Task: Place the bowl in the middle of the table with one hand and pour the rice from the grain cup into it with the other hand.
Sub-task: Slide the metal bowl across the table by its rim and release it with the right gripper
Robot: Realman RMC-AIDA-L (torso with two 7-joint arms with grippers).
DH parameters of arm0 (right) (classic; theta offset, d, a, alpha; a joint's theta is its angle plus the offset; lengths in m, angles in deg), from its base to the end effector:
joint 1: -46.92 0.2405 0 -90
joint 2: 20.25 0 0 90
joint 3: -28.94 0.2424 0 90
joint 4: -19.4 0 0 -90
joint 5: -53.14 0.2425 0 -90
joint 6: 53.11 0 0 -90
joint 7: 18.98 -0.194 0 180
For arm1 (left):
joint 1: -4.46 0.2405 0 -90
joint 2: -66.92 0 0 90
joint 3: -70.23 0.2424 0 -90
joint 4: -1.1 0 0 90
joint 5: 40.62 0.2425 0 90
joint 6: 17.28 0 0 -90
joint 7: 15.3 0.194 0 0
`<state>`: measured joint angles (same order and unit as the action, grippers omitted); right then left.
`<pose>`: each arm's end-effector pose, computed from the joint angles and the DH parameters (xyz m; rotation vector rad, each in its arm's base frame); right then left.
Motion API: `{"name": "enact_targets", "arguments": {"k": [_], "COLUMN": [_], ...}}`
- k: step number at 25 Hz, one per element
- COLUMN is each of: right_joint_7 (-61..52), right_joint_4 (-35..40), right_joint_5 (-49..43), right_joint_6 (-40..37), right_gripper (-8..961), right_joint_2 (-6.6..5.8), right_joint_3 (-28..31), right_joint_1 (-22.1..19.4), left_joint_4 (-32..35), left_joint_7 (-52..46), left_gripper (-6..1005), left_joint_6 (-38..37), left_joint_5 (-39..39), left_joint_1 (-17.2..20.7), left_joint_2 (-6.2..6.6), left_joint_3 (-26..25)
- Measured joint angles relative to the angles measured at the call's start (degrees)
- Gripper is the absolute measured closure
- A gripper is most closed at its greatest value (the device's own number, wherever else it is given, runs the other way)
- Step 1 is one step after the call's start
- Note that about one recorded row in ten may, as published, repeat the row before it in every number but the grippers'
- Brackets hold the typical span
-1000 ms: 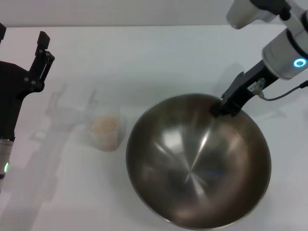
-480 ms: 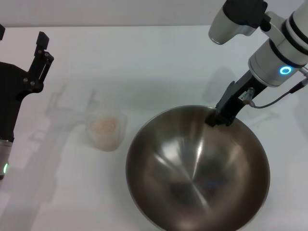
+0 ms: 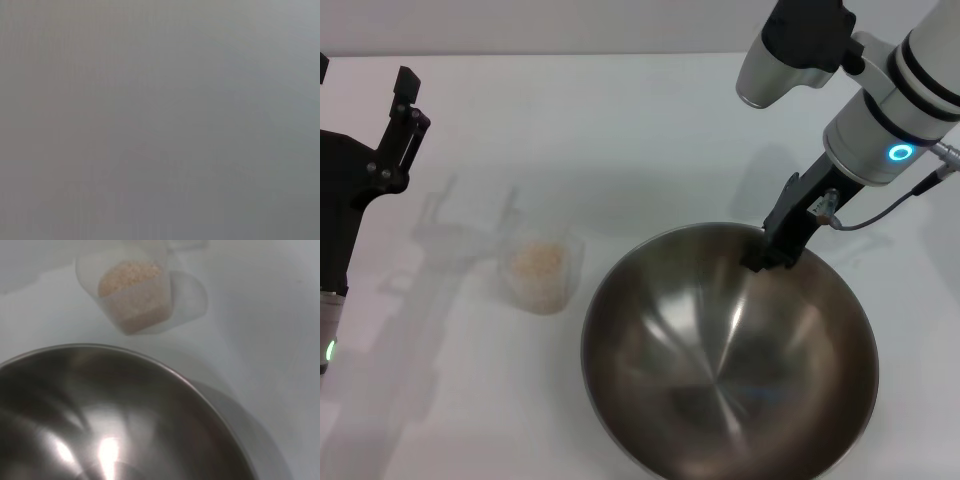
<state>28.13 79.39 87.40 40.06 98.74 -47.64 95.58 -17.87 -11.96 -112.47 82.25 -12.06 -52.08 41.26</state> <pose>0.1550 0.3922 -0.0686 -2.8896 0.6806 -0.6452 -0.2554 0.3109 -0.0267 -1.5343 -0.1498 -1.0110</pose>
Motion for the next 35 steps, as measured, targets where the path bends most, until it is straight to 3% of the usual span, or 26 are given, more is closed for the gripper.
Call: {"name": "enact_targets", "arguments": {"k": [7, 9, 16, 23, 27, 32, 34, 35], "right_joint_7": [-0.68, -1.12, -2.08, -2.76, -3.03, -3.2, -3.14, -3.14], "right_joint_4": [3.18, 5.57, 6.31, 7.25, 13.36, 22.82, 26.71, 26.71], "right_joint_5": [0.45, 1.01, 0.69, 0.61, 0.7, 1.08, 0.37, 0.37], "right_joint_6": [-0.06, 0.18, -0.24, -0.93, -3.04, -10.98, -20.5, -20.5], "right_gripper": [849, 656, 531, 531, 531, 531, 531, 531], "right_joint_2": [0.06, 0.15, 0.19, 0.2, 0.19, 0.21, 0.25, 0.25], "right_joint_3": [-0.11, -0.1, -1.87, -3.63, -3.57, -4.43, -8.11, -8.11], "right_joint_1": [-0.28, -0.35, -0.02, 0.04, -1.27, -4.72, -8.39, -8.39], "left_joint_4": [-0.07, -0.02, 0.1, 0.23, 0.34, 0.38, 0.38, 0.38], "left_joint_7": [0.0, 0.0, 0.0, 0.0, 0.0, 0.0, 0.0, 0.0], "left_gripper": [233, 233, 235, 236, 237, 238, 238, 239], "left_joint_6": [-0.18, -0.26, -0.63, -0.84, -0.95, -1.08, -1.41, -1.63], "left_joint_5": [0.0, 0.0, -0.05, -0.28, -0.34, -0.37, -0.36, -0.37], "left_joint_1": [0.1, 0.1, 0.11, 0.17, 0.09, -0.12, -0.16, -0.17], "left_joint_2": [0.0, 0.0, 0.0, 0.05, 0.08, 0.09, 0.09, 0.08], "left_joint_3": [-0.12, -0.12, -0.12, -0.19, -0.21, -0.2, -0.2, -0.2]}}
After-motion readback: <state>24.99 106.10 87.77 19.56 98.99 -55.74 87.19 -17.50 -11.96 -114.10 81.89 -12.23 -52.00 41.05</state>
